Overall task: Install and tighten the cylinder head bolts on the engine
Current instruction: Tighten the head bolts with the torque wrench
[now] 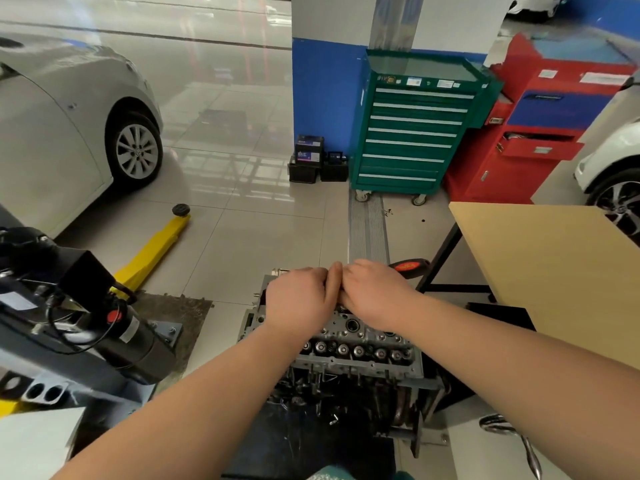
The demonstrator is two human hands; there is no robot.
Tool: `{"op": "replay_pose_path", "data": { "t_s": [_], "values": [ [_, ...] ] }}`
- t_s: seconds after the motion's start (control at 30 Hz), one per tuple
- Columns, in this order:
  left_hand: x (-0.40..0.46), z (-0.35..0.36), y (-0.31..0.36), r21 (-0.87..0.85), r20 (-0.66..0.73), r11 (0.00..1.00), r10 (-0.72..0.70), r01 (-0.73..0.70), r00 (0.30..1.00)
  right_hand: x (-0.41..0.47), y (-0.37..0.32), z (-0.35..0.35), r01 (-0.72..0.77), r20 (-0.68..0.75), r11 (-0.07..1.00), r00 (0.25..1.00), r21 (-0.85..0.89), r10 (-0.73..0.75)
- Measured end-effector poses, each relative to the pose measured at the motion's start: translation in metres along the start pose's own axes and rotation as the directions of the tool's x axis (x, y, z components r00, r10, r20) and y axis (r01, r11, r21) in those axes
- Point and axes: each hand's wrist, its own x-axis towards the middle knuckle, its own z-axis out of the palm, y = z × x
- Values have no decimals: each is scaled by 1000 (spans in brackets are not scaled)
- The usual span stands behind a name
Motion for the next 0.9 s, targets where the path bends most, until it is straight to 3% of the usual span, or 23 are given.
{"op": "replay_pose_path", "data": {
  "t_s": [0.13,0.27,0.33,0.43,0.5,0.57,0.63,0.67,0.77,0.9],
  "values": [
    [6,1,-21,-60,-155,983,160,-171,975,1,-21,7,-76,-189,993,980,-89,58],
    [11,-5,-35,-223,-101,899,364,-378,926,-8,-48,17,-259,-235,963,943,-69,237],
    [8,-8,-33,-251,-83,887,380,-388,921,-12,-52,18,-297,-248,952,930,-71,272],
    [0,-13,-33,-298,-34,905,308,-304,951,-15,-53,12,-268,-213,963,942,-3,261],
    [-10,-19,-36,-464,46,878,155,-116,987,-16,-52,5,-242,-142,968,958,67,249],
    [-26,-19,-42,-687,73,706,-165,170,984,-13,-51,0,-209,-37,970,976,125,215],
    [-43,-8,-58,-763,144,529,-421,371,896,-6,-52,-7,-182,71,970,982,161,173],
    [-51,-1,-65,-726,205,531,-440,437,874,0,-53,-8,-166,96,972,984,164,152],
    [-72,24,-85,-568,394,687,-257,454,882,18,-61,-8,-106,86,985,992,138,94],
    [-63,36,-96,-462,388,807,-190,368,902,28,-66,-14,-132,123,970,986,202,109]
  ]
}}
